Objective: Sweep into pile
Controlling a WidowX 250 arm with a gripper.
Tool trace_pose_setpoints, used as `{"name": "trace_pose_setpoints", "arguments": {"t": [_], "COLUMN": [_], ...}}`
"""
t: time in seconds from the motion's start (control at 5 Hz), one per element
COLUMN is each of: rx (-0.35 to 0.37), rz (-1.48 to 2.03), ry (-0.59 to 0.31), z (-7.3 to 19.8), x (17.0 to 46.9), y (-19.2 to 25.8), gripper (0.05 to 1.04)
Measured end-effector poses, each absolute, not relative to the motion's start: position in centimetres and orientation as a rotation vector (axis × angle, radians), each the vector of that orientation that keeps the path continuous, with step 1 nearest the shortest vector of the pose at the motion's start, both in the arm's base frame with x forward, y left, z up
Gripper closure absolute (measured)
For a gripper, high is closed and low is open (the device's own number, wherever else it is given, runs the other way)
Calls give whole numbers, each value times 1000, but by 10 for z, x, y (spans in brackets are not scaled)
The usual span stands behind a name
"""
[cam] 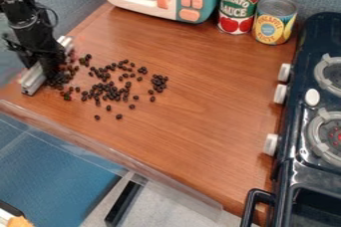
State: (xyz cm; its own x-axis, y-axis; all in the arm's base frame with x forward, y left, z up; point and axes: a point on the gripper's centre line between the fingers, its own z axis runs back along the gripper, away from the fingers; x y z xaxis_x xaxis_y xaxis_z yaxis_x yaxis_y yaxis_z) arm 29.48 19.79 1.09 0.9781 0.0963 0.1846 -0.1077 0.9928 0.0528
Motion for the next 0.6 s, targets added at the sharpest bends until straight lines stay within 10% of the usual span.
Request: {"name": "trace_pose_setpoints", "arguments": {"t": [0.6], "rx": [-6], "rz": [94], "ry": [-173], "z": [9], "x": [290], "y": [155], "gripper": [701]}}
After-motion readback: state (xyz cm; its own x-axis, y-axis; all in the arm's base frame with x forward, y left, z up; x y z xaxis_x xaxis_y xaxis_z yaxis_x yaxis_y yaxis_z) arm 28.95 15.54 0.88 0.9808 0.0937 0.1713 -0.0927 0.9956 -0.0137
